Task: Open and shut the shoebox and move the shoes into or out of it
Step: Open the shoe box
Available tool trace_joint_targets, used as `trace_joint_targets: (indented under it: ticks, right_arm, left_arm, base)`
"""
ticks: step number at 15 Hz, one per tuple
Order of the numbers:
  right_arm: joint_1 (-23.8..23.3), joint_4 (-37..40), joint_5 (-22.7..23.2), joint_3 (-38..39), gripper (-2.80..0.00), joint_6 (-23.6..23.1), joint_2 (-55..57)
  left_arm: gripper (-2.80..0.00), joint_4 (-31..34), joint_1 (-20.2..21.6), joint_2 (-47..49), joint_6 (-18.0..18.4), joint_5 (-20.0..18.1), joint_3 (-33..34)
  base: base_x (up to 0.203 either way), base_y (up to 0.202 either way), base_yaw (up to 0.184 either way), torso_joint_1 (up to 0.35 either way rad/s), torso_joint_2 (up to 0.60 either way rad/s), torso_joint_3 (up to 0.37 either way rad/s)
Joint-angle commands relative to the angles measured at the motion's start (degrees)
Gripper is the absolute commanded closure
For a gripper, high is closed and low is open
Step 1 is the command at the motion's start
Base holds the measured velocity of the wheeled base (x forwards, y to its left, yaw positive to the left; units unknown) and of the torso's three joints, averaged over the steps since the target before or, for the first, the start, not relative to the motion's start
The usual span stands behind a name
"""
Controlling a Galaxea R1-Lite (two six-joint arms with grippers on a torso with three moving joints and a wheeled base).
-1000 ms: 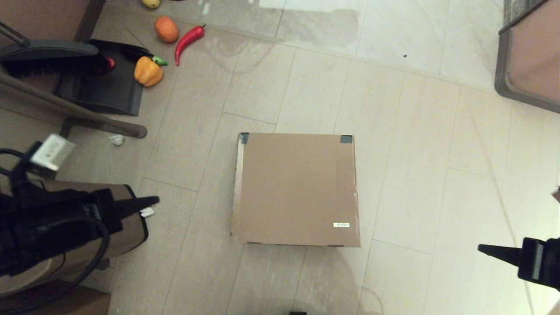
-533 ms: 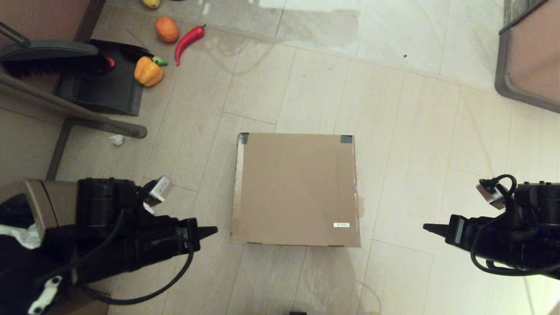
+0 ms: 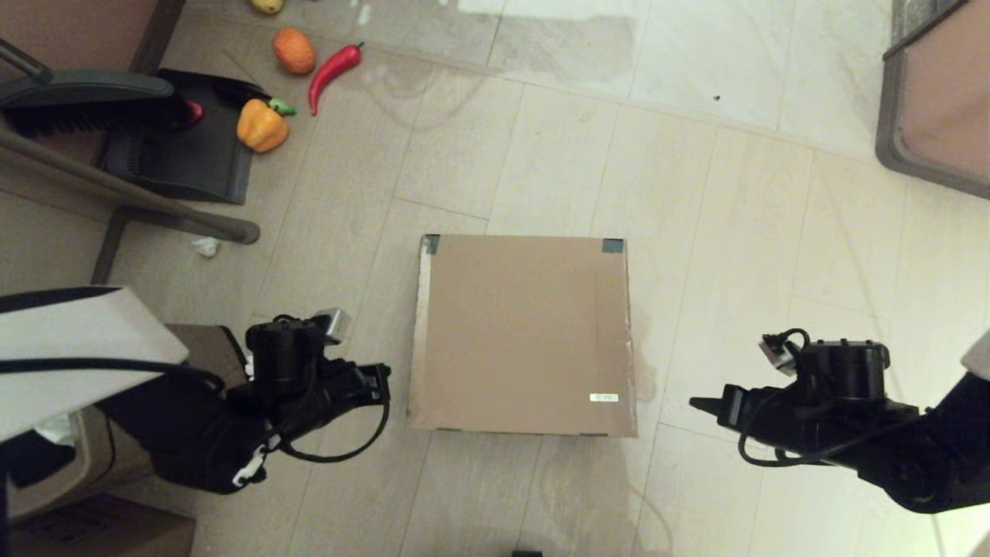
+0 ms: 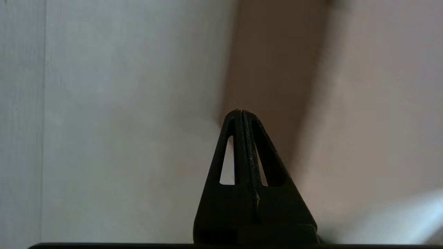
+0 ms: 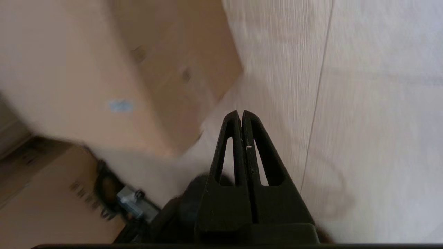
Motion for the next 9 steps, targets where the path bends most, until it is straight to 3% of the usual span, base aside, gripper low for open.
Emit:
trace_joint_targets:
  ticks: [1,4,7,9]
  right_arm:
    - [0.6,-2.7,0.3,-2.2,0.00,0.3,8.7]
    - [3.0,-3.7,0.6,-8.0,0.00,1.2,13.8]
    - [4.7,-2.9,1.0,-12.5,0.00,6.6,14.7]
    - [4.9,-1.2,2.0,-14.2,0.00,7.1,14.8]
  left_arm:
    - [0.00,-0.2,0.9,6.2,0.2,0.2,-4.5]
    - [0.00,0.8,2.1,11.0,0.3,0.3,-11.2]
    - [0.00,2.4,2.2,12.3,0.2,-0.1,-13.7]
    - [0.00,2.5,1.8,12.3,0.2,-0.9,-13.8]
  base:
    - [0.000,0.000,0.000,0.000,0.00,0.000]
    - [0.000,0.000,0.000,0.000,0.00,0.000]
    - [0.000,0.000,0.000,0.000,0.00,0.000]
    - [0.000,0.000,0.000,0.000,0.00,0.000]
